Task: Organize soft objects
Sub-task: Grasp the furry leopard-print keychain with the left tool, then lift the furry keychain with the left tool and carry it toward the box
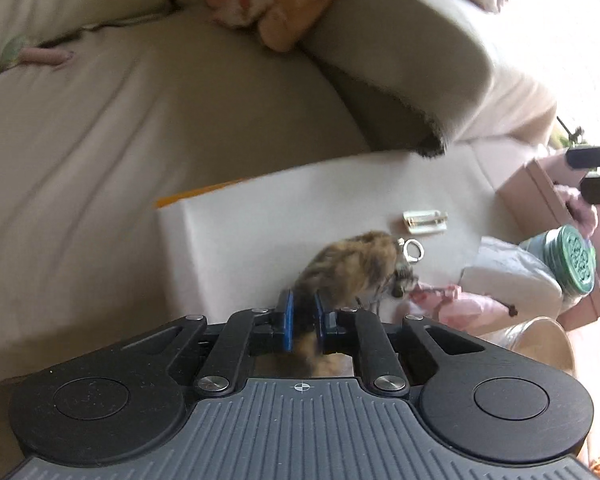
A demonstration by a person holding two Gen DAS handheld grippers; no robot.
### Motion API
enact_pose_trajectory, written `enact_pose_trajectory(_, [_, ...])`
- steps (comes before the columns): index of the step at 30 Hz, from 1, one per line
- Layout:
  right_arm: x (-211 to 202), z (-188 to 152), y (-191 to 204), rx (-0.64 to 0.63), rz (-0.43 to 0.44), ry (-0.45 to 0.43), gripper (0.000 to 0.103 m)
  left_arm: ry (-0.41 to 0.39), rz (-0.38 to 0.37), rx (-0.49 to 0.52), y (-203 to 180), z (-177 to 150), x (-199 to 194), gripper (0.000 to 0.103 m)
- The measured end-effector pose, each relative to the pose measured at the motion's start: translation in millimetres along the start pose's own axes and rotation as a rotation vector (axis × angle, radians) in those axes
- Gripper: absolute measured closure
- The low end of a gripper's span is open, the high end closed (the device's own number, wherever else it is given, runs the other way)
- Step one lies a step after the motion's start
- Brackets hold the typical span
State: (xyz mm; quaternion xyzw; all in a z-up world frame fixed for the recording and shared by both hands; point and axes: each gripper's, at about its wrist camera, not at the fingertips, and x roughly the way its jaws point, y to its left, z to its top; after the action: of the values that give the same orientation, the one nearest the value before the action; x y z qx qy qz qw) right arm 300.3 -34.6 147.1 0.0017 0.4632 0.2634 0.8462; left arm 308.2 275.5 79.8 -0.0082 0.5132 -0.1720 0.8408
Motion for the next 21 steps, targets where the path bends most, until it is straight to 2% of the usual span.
enact_pose_trajectory(3, [6,4,11,-0.015,0.006,0.011,0.032,-0.112,-0.088,0.019,8,5,-26,0.085])
enact_pose_trajectory(5, [9,5,15,-0.022,0.01,0.015,0.032,-0.134,-0.162,0.114,0,13,-33,0.084])
enact_pose_trajectory(6, [10,5,17,-0.024,0.01,0.018,0.032,-0.127,-0.164,0.179,-9,17,-31,0.084])
enact_pose_trajectory(8, [12,3,18,-0.026,0.014,0.028,0.032,-0.1,-0.119,0.321,-31,25,-20,0.083])
enact_pose_trajectory(10, [13,1,16,-0.031,0.013,0.037,0.032,-0.049,-0.073,0.399,-49,32,-2,0.083])
enact_pose_trajectory(14, [12,-5,3,-0.023,0.001,0.048,0.032,0.077,-0.028,0.45,-66,41,35,0.081])
enact_pose_trajectory(16, [11,-7,-6,-0.007,-0.005,0.05,0.032,0.111,0.026,0.459,-68,39,53,0.079])
enact_pose_trajectory(17, [11,-8,-10,-0.003,-0.009,0.052,0.032,0.124,0.05,0.466,-68,37,58,0.073])
enact_pose_trajectory(18, [12,-9,-13,-0.001,-0.015,0.054,0.032,0.118,0.056,0.468,-69,33,62,0.073])
enact_pose_trajectory(19, [13,-10,-15,0.001,-0.021,0.058,0.032,0.105,0.047,0.452,-66,32,61,0.072])
enact_pose_trajectory(21, [17,-11,-17,0.009,-0.029,0.066,0.032,0.099,0.015,0.342,-54,33,59,0.073])
